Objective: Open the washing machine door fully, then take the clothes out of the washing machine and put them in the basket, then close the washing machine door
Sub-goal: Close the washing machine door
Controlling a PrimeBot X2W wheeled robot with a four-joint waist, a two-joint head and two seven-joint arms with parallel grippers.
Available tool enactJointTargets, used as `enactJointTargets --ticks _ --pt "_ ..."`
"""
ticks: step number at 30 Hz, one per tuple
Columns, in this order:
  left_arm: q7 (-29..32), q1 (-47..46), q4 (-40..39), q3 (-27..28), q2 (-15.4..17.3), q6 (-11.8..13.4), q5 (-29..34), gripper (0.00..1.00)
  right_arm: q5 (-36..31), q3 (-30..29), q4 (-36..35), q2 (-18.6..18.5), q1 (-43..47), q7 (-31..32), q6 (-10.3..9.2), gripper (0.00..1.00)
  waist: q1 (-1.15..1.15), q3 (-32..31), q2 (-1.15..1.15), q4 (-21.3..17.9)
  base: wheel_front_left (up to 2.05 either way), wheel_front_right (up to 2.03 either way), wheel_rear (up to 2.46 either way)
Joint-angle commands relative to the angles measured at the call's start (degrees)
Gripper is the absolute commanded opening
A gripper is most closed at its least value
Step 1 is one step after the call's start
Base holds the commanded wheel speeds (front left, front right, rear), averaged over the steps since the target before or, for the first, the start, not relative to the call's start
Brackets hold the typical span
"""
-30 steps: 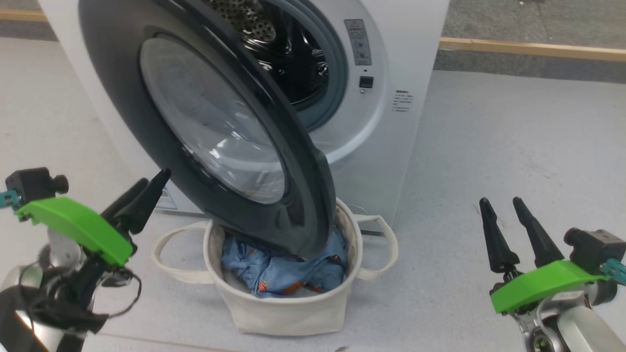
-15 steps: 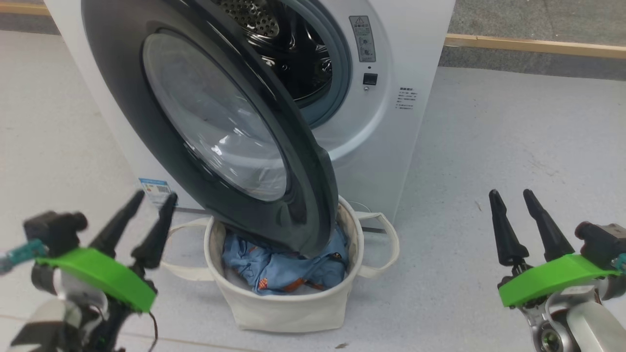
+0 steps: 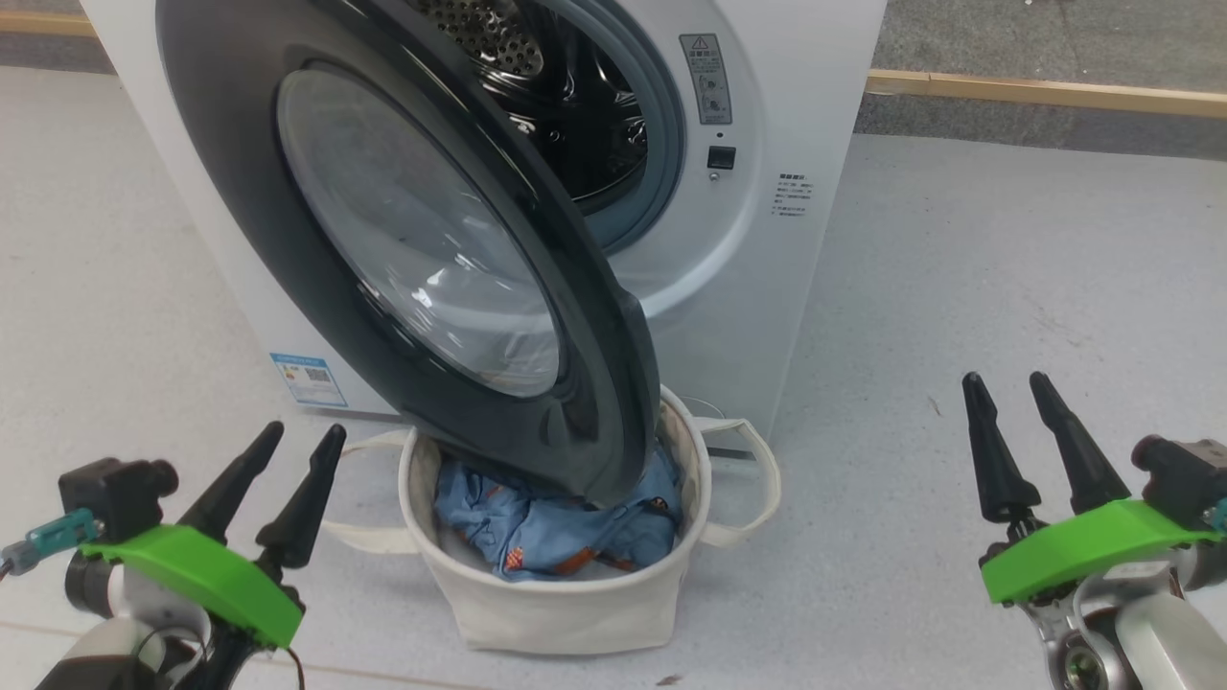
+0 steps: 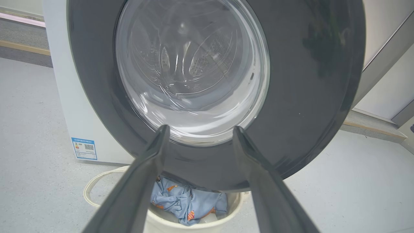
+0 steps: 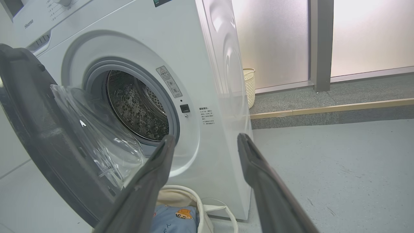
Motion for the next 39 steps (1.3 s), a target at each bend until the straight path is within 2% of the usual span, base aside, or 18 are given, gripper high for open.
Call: enactJointTargets --ticks 1,10,11,12,13,18,24,30,33,39 --pt "-0.8 -4.0 -1.2 2.5 2.7 -0.3 -0.4 1.00 -0.5 0.5 -2.0 -1.1 -0.4 0.2 0.25 1.00 0.00 0.0 0.00 0.0 0.00 0.00 0.00" --pt "-2.3 -5.1 1.0 2.1 3.3 -0.3 -2.6 1.00 0.5 0.9 -1.6 -1.1 -0.4 0.8 0.25 1.00 0.00 -0.1 0.00 0.4 0.00 0.00 0.00" --pt "-2.4 -5.2 1.1 2.0 3.3 -0.3 -2.8 1.00 0.6 1.0 -1.6 -1.1 -0.5 0.9 0.25 0.94 0.00 -0.1 0.00 0.4 0.00 0.00 0.00" --pt "-2.6 -5.2 1.2 2.0 3.3 -0.3 -3.0 1.00 0.6 1.2 -1.6 -1.1 -0.6 0.9 0.25 0.64 0.00 -0.1 0.00 0.6 0.00 0.00 0.00" --pt "-2.8 -5.2 1.4 2.0 3.2 -0.3 -3.2 1.00 0.6 1.5 -1.7 -1.1 -0.7 0.9 0.25 0.00 0.00 -0.2 0.00 0.7 0.00 0.00 0.00" --pt "-3.5 -5.4 1.8 1.7 3.3 -0.3 -3.8 1.00 1.0 6.1 -4.0 -0.9 -2.3 0.8 0.25 0.00 0.00 -0.3 0.00 1.5 0.00 0.00 0.00" --pt "-3.4 -6.5 2.8 1.4 3.1 -0.3 -4.1 1.00 1.3 18.0 -6.6 -0.4 -5.6 3.0 0.25 0.00 0.00 -0.7 0.00 3.2 0.00 0.00 0.00" --pt "-3.2 -7.6 2.9 0.9 2.2 -0.3 -4.3 1.00 1.4 28.8 -3.8 1.6 -10.2 4.0 0.25 0.00 0.00 -0.8 0.00 5.4 0.00 0.00 0.00" --pt "-3.0 -8.2 3.0 0.5 1.7 -0.3 -4.4 1.00 2.0 31.0 0.0 3.4 -12.5 4.1 0.25 0.00 0.00 -0.9 0.00 6.7 0.00 0.00 0.00" --pt "-2.6 -8.8 3.7 0.0 1.3 -0.3 -4.3 1.00 1.8 31.5 6.7 5.4 -16.5 2.6 0.25 0.00 0.00 -0.7 0.00 8.3 0.00 0.00 0.00"
